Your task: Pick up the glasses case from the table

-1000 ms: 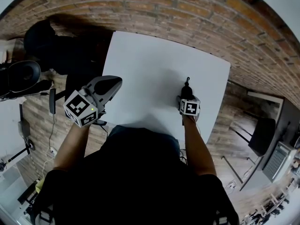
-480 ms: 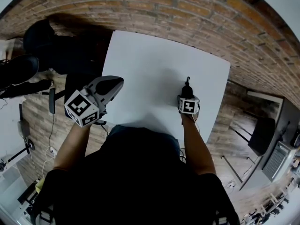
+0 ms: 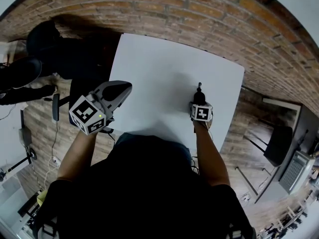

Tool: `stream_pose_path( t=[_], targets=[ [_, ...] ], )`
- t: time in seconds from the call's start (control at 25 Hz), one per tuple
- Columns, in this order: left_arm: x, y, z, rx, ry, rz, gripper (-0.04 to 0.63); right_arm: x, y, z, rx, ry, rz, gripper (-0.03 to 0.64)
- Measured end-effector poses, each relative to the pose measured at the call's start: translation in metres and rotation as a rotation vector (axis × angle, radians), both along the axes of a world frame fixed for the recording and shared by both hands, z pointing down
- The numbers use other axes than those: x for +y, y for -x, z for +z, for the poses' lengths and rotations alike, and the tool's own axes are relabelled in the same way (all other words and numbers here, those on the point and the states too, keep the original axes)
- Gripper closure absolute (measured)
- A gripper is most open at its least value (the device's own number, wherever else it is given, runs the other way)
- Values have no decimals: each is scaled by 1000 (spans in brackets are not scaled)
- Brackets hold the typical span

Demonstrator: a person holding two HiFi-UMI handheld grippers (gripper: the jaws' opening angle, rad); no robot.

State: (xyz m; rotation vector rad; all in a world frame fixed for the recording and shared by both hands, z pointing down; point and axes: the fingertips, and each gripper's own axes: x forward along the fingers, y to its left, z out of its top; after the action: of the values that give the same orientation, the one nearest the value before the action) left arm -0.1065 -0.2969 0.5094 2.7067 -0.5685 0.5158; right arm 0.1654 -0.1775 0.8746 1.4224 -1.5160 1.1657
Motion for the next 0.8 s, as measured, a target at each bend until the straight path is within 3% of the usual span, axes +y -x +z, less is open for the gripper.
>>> stream_pose_path(
  t=[0.8],
  targets=[
    [23,-5,-26,40,-54,-5,583,-12,-17,-65,3,-108,-30,255]
  ],
)
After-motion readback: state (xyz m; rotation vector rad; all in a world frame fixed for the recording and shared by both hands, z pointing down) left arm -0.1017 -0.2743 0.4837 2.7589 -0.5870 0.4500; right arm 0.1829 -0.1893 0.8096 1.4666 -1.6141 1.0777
